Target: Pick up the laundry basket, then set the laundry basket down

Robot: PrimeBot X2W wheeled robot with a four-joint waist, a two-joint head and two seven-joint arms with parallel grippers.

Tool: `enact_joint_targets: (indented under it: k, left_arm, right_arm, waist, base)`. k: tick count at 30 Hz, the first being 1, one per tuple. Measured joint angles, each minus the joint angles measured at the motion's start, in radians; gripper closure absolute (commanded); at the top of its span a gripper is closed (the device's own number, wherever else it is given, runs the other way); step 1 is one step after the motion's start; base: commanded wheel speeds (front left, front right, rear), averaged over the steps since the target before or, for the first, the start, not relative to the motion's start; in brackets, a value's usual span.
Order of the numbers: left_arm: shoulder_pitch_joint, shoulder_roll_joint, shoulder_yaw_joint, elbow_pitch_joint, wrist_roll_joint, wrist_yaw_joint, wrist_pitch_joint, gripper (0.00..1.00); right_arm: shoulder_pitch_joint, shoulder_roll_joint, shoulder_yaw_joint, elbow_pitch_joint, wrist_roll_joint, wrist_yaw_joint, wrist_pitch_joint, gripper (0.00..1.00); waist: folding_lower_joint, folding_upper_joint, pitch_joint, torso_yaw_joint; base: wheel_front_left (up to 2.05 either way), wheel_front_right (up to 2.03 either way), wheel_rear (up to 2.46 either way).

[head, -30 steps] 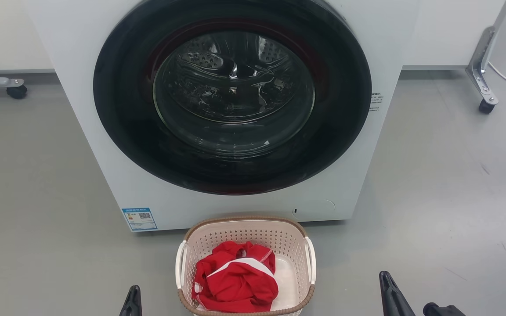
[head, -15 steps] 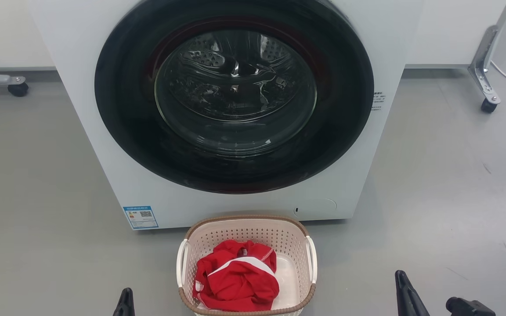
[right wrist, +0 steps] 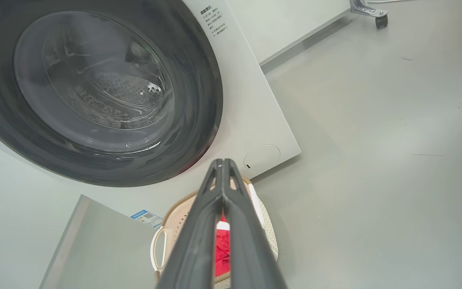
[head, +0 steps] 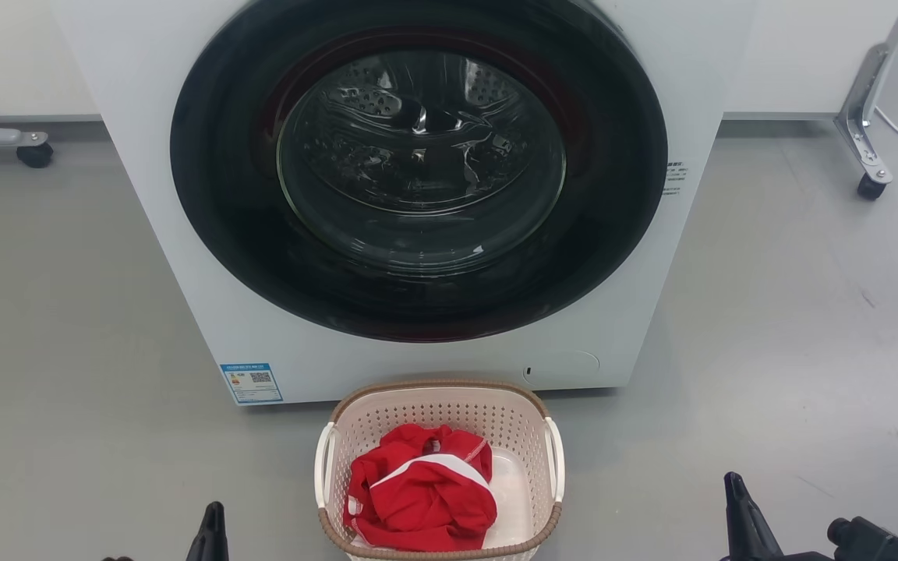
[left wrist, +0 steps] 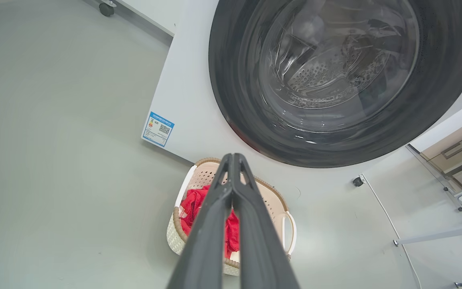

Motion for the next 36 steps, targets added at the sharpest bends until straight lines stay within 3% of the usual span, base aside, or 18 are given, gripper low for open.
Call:
enact_joint_targets:
  k: [36]
  left_arm:
    - [-0.098, -0.026, 0.114, 0.059, -0.443, -0.089, 0.130, 1.00]
  right_arm:
    - [-0.065, 0.015, -0.167, 0.050, 0.475, 0.092, 0.130, 1.00]
  waist:
    - [0.0001, -0.0001, 0.010, 0.011]
  base:
    - [0.00, 0.00, 0.00]
